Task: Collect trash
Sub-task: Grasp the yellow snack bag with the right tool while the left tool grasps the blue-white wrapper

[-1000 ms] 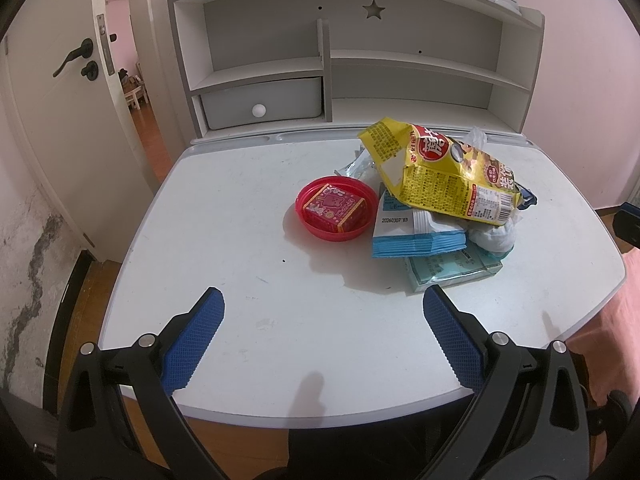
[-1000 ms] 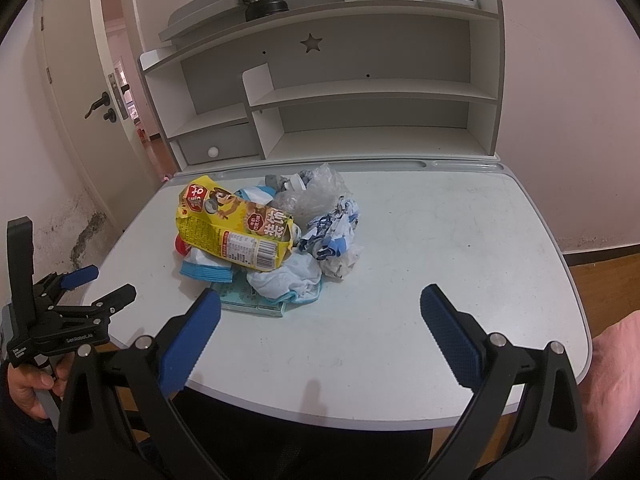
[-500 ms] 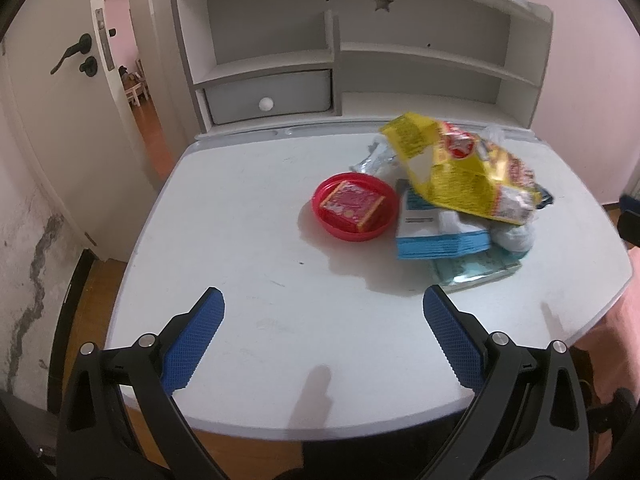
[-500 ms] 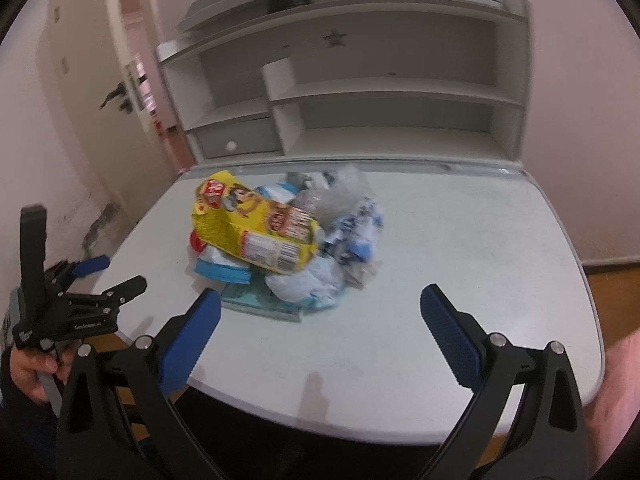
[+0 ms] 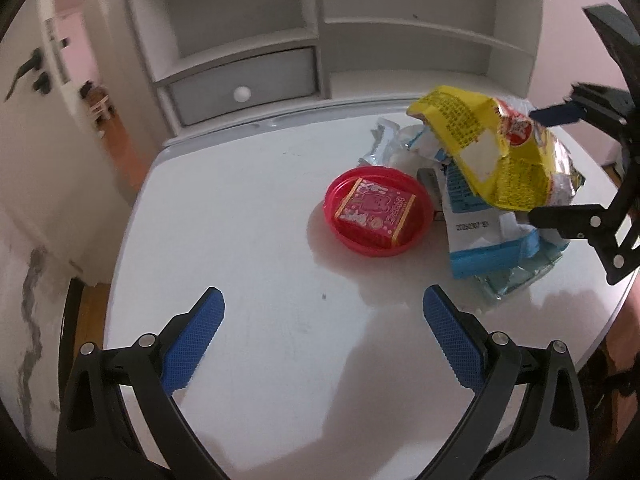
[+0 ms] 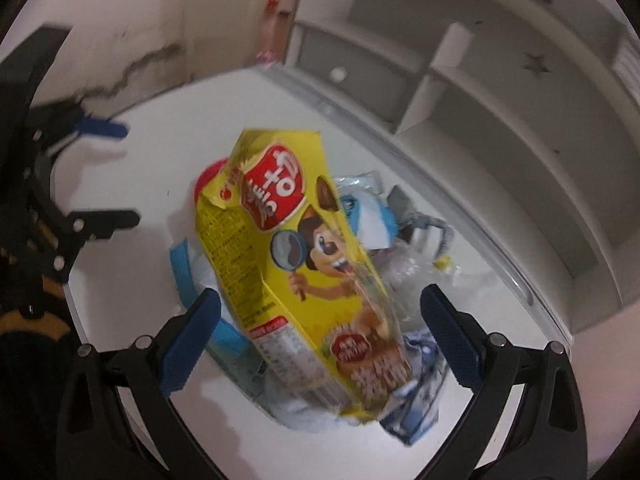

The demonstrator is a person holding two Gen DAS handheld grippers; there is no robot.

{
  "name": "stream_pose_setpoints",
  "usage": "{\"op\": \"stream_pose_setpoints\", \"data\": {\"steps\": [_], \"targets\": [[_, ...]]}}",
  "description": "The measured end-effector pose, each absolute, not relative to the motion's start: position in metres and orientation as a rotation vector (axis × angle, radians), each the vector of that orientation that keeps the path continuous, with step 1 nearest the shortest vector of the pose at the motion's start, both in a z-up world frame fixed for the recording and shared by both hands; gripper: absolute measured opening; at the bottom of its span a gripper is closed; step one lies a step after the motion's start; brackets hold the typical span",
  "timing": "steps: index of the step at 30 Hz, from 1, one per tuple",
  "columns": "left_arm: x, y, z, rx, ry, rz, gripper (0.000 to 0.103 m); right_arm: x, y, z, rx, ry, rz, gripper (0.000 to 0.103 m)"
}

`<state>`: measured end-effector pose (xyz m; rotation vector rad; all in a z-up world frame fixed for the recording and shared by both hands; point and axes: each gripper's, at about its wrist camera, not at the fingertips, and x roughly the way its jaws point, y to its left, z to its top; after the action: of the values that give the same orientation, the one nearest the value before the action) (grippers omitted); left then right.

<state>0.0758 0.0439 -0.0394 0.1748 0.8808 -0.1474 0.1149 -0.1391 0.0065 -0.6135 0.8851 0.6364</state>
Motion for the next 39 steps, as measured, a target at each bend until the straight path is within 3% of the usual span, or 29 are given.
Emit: {"op": "stream_pose_setpoints", "data": {"steps": [1,4,13,23,24,26,28,31,39], "targets": [[0.080,0.043,-0.041,0.186,0.880,-0.155,0.097,0.118,-0.139,0.006,-0.610,0.901,0.655,0.073],[0.097,0.040,-0.042,0.219,0.883,-0.170,0.097,0.119,-0.140,0.013,-0.605,0.886,0.673,0.067],[0.146,0.029,-0.020,0.171,0.876,-0.205,0.097,0.120,-0.188,0.061,-0.312,0.858,0.631,0.065],[0.143,-0.041,-0.021,0.173,0.911,-0.364,0.097,0.119,-0.236,0.054,-0.107,0.913,0.547,0.062],[0.145,-0.045,-0.023,0.178,0.919,-0.358,0.095,0.116,-0.236,0.054,-0.104,0.913,0.536,0.062],[0.147,-0.052,-0.024,0.175,0.926,-0.345,0.073,0.114,-0.239,0.056,-0.084,0.904,0.520,0.062],[0.148,-0.052,-0.025,0.137,0.957,-0.373,0.037,0.104,-0.245,0.059,-0.055,0.889,0.515,0.062],[0.143,-0.050,-0.016,0.108,0.942,-0.349,0.028,0.095,-0.252,0.066,-0.009,0.856,0.504,0.061],[0.110,-0.042,0.047,0.078,0.796,-0.267,0.027,0.058,-0.299,0.099,0.140,0.740,0.429,0.061]]}}
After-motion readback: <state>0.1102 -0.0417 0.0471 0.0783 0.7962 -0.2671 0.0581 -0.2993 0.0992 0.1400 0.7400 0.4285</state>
